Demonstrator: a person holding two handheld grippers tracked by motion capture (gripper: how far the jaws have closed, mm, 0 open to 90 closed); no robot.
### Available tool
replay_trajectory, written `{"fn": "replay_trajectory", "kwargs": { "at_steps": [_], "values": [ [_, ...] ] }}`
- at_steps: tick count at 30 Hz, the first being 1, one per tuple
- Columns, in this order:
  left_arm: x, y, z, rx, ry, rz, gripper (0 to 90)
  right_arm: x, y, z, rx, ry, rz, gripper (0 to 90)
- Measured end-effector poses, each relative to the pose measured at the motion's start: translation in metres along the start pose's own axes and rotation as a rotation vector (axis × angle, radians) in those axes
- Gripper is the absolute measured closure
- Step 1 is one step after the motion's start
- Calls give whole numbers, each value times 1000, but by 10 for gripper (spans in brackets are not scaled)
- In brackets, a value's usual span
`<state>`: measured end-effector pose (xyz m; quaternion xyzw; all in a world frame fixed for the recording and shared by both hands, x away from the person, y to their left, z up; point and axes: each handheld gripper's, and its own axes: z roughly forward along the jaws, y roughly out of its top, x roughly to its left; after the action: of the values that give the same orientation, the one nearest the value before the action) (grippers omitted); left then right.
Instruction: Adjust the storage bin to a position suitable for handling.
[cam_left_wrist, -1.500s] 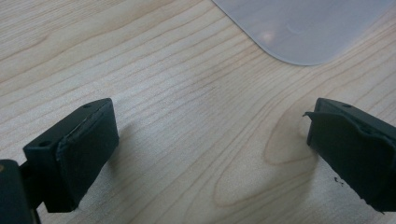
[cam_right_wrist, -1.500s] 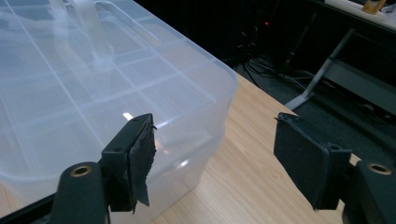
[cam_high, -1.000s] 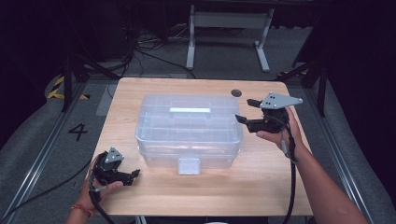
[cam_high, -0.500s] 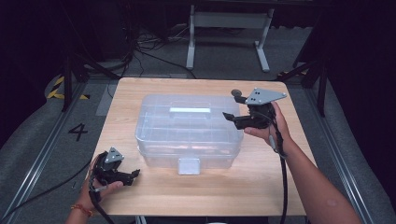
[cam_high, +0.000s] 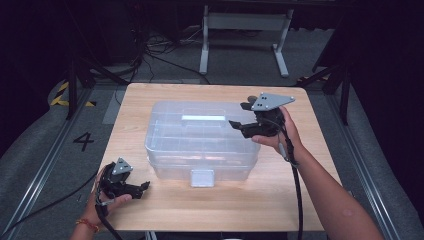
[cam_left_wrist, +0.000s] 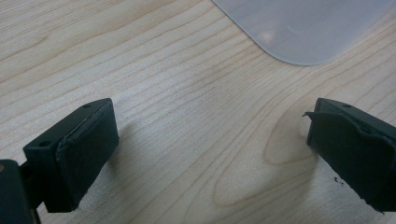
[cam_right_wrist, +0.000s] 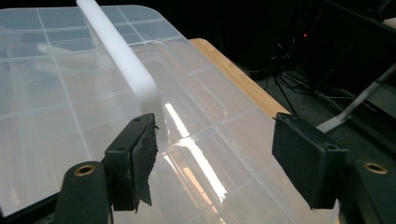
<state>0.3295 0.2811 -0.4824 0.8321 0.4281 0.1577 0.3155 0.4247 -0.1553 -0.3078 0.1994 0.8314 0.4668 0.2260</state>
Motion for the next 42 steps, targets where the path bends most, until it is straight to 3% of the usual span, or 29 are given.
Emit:
{"fn": "replay_trajectory", "kwargs": {
  "at_steps": [18, 27, 34, 42],
  "values": [
    [0, 0, 0, 0, 0, 0, 25, 13, 12, 16, 21, 49, -26, 324],
    [0, 0, 0, 0, 0, 0, 25, 13, 14, 20, 32, 79, -36, 493],
    [0, 0, 0, 1, 0, 2, 25, 17, 16, 22, 49, 134, -91, 749],
    [0, 0, 0, 0, 0, 0, 25, 20, 18, 22, 59, 119, -110, 753]
  ]
}}
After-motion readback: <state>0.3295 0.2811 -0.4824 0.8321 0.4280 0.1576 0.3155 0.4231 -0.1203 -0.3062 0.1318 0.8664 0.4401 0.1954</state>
